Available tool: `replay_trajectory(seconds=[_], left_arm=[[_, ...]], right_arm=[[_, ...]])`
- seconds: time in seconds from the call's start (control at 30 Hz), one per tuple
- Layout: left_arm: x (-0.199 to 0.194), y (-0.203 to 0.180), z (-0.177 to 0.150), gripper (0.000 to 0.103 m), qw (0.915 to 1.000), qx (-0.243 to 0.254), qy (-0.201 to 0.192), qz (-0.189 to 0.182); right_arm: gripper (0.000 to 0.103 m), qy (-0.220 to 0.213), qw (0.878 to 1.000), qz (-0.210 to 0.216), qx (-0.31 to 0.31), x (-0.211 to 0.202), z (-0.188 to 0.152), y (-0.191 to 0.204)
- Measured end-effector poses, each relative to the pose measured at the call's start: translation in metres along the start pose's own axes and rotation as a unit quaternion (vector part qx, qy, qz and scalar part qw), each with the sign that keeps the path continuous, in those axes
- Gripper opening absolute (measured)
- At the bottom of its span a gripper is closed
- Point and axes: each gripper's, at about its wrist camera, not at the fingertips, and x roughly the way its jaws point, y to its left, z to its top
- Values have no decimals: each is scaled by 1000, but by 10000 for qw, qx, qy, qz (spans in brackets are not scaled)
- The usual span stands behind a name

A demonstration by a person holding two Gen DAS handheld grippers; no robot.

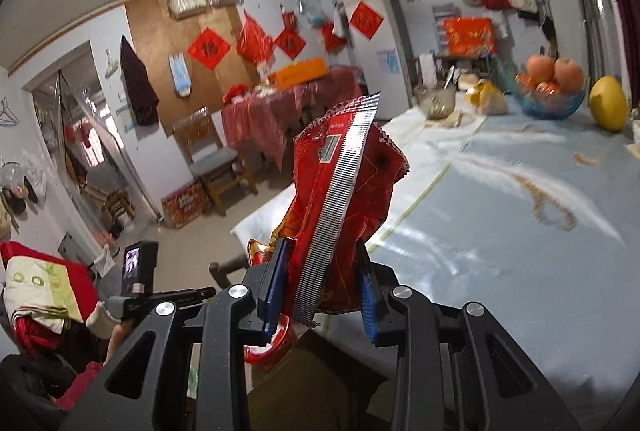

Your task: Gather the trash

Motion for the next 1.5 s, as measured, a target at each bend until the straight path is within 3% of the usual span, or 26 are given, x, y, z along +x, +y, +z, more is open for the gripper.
replay_trajectory(seconds=[0.17,0.33,0.4,0.63,0.87,0.93,1.0,1.1,1.3,1.5], left_arm=[[-10,24,3,82,9982,-524,-258,144],[-26,44,4,93,9898,-1126,-565,661],[-28,59,5,94,9844,-1452,-616,782],[-38,115,-3,94,9532,-2616,-775,1300],[-48,133,-6,94,9369,-2896,-1008,1681],[-47,134,-6,94,9365,-2873,-1012,1738],[-46,133,-5,94,9370,-2798,-987,1845],[-42,130,-5,94,9395,-2703,-950,1880],[-35,123,-4,95,9459,-2562,-858,1797],[-40,116,-4,95,9487,-2493,-918,1717]], right_arm=[[33,261,9995,155,-129,22,-3,23],[33,614,9964,394,-433,46,-6,54],[33,782,9933,562,-636,59,-9,76],[33,1591,9734,1056,-1263,125,-30,140],[33,2444,9451,1231,-1786,211,-66,187],[33,2679,9369,1215,-1890,241,-79,198],[44,2888,9287,1096,-2054,267,-93,203],[51,3049,9224,782,-2239,286,-113,206],[59,2610,9352,780,-2262,250,-98,197],[59,2224,9526,850,-1896,212,-71,181]])
